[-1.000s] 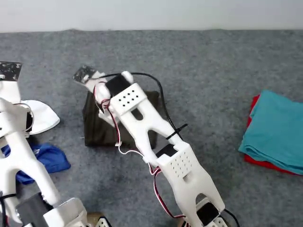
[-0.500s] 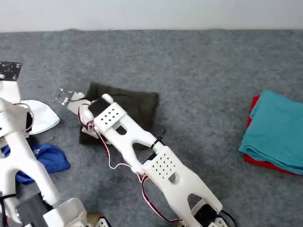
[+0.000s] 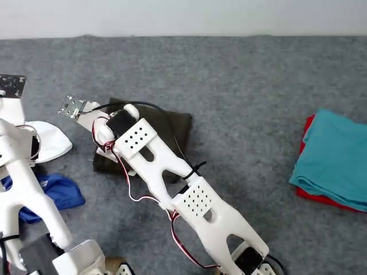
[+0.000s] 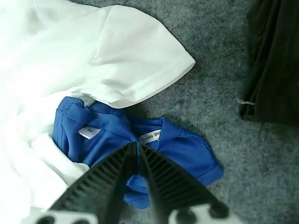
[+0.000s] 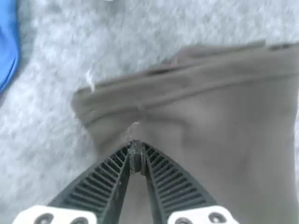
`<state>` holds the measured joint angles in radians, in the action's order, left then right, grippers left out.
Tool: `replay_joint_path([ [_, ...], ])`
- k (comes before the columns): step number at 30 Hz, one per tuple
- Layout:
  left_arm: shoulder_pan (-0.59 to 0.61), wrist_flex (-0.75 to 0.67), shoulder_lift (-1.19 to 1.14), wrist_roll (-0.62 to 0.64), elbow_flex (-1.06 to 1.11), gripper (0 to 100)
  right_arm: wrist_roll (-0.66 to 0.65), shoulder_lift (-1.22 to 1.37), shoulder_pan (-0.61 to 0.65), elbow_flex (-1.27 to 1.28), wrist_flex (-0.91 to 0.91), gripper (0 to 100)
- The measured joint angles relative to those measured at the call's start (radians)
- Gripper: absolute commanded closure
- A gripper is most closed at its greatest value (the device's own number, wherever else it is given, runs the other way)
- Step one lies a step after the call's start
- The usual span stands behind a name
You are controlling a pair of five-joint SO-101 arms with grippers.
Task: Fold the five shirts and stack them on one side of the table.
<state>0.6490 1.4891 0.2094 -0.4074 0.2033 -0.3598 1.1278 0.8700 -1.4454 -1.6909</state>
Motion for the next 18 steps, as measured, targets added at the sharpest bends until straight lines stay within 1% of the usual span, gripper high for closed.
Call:
replay_joint_path([
  [3, 0.0, 0.0, 0.0, 0.0, 0.0, 99, 0.006, 0.0, -0.011, -0.026, -0.063, 99.0],
  [7, 0.0, 0.0, 0.0, 0.0, 0.0, 99, 0.097, -0.005, -0.068, -0.025, -0.063, 99.0],
  [10, 0.0, 0.0, 0.0, 0.0, 0.0, 99, 0.138, -0.083, -0.118, 0.051, -0.063, 99.0],
  [13, 0.0, 0.0, 0.0, 0.0, 0.0, 99, 0.195, -0.199, -0.152, 0.186, -0.063, 98.8],
  [15, 0.0, 0.0, 0.0, 0.0, 0.0, 99, 0.25, -0.269, -0.169, 0.285, -0.063, 96.0],
  [18, 0.0, 0.0, 0.0, 0.0, 0.0, 99, 0.342, -0.356, -0.183, 0.43, -0.063, 85.0],
])
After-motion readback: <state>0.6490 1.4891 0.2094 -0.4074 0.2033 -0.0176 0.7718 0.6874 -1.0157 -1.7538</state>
